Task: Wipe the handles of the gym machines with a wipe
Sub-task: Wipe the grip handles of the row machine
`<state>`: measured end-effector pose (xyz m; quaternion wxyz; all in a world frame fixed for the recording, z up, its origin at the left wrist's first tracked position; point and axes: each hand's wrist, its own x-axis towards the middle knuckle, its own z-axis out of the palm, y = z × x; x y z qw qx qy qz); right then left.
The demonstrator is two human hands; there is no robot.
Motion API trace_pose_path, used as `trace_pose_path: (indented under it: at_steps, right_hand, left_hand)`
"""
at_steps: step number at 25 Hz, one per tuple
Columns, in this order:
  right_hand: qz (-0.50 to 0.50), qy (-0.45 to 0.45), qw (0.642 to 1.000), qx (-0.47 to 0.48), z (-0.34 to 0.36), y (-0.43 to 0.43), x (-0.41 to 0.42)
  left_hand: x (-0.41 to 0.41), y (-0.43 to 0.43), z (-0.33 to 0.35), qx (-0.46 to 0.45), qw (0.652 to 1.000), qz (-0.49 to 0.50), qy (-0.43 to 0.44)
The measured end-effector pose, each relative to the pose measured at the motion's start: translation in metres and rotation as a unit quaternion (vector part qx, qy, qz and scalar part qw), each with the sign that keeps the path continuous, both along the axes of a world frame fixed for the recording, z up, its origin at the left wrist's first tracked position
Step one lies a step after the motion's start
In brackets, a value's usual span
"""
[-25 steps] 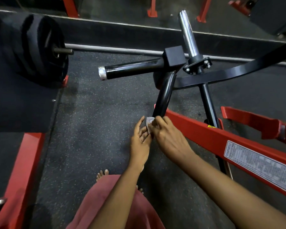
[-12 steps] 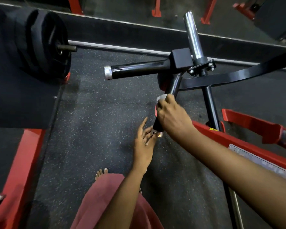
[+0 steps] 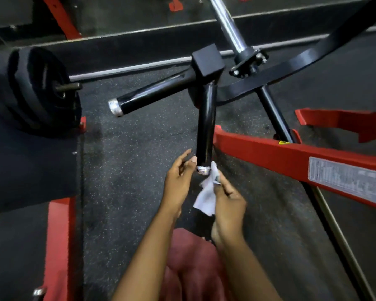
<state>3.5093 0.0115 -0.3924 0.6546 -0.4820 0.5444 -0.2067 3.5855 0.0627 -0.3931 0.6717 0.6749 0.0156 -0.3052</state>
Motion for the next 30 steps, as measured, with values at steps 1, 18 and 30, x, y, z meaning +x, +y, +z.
trace_pose_path:
  at_steps: [1,18,30]
  right_hand:
    - [-0.058,-0.019,0.996,0.058,-0.001,0.011,0.007]
    - [-0.239,0.032,0.968,0.071,0.021,0.031,0.05]
    - [-0.059,0.102,0.918,-0.378,-0.009,0.039,0.046]
  left_hand:
    - [0.005,-0.002,0.001,0.015,0.999,-0.027,-0.006]
    - [0.042,0.007,0.001,0.042,0.984,-0.175,0.002]
    - [0.046,0.007,-0.003,0.054,0.982,-0.181,-0.001]
